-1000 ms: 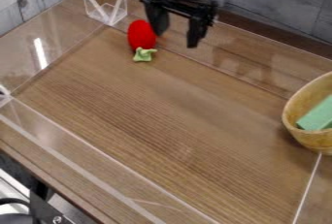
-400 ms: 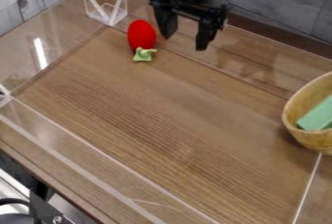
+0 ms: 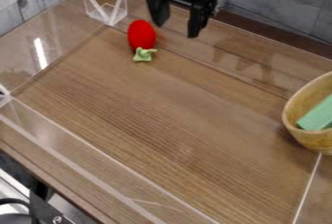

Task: Put the green stick in the brown bowl

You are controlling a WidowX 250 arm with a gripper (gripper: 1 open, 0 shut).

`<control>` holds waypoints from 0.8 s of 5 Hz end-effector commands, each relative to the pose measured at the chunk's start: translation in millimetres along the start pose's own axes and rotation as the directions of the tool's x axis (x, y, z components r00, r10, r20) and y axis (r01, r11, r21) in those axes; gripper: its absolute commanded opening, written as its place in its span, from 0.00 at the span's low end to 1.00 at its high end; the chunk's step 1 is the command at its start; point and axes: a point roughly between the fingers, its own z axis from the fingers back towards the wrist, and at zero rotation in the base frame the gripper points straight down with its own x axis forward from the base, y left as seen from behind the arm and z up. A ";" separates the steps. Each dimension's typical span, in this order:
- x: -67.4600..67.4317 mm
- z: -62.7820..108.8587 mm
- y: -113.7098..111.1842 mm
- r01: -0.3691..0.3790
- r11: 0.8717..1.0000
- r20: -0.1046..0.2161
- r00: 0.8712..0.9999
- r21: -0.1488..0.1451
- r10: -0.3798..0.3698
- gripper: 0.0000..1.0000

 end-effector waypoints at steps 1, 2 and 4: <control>-1.1 16.6 3.1 0.012 1.000 0.063 0.998 0.006 -0.012 1.00; -2.4 11.6 -12.8 0.016 1.000 0.061 0.998 0.003 -0.016 1.00; 2.1 20.8 -15.6 0.055 0.998 0.070 0.996 0.020 -0.056 1.00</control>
